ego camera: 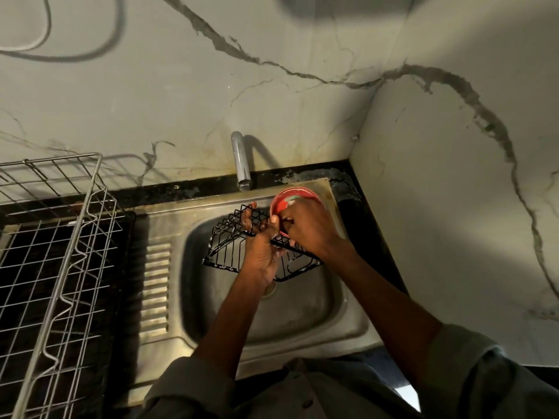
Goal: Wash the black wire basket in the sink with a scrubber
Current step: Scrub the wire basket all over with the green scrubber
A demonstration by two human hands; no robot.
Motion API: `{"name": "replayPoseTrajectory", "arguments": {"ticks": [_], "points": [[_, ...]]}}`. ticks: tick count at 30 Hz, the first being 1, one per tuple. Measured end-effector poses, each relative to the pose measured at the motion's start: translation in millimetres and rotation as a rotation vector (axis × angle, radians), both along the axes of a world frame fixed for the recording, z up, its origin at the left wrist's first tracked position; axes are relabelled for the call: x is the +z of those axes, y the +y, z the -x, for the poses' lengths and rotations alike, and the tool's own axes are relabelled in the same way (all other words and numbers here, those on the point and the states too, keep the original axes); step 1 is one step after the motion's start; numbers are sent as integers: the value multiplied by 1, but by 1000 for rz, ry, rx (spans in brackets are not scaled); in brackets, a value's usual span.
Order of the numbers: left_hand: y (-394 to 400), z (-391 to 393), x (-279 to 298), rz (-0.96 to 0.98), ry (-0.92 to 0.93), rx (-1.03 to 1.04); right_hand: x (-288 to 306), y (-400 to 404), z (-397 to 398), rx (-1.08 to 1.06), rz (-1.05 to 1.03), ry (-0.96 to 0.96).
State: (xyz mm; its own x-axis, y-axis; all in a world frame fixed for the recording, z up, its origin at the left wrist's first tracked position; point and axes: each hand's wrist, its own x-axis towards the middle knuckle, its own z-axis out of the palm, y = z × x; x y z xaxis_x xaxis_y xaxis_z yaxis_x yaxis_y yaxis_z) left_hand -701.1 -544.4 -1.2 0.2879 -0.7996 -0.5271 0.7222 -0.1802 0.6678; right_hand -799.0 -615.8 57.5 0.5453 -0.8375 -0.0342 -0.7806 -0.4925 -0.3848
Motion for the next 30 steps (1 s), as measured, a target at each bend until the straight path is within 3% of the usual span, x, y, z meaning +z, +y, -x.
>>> {"name": "replayPoseTrajectory", "arguments": {"ticks": [2,6,9,12,15,17,20,26,30], "points": [[1,-3,3,-18,-11,0,-4,0,2,37,-7,8],[5,-2,3,-45,24,19,-6,5,0,-110,72,7],[7,-1,2,-87,32,30,3,7,7,-325,-21,-373],[7,3,2,-126,23,15,-2,6,24,-532,-359,-857],[3,8,-2,-121,-6,7,-4,3,39,-590,-735,-1108],[0,11,-3,-103,-43,-11,-2,3,44,-559,-847,-1180],[-6,15,-3,-74,-63,-34,-4,2,45,-526,-773,-1062],[-13,26,1,-63,-53,-66,4,0,43,-507,-229,-442],[-18,34,2,-72,-44,-74,7,-4,51,-403,-62,-176]]}}
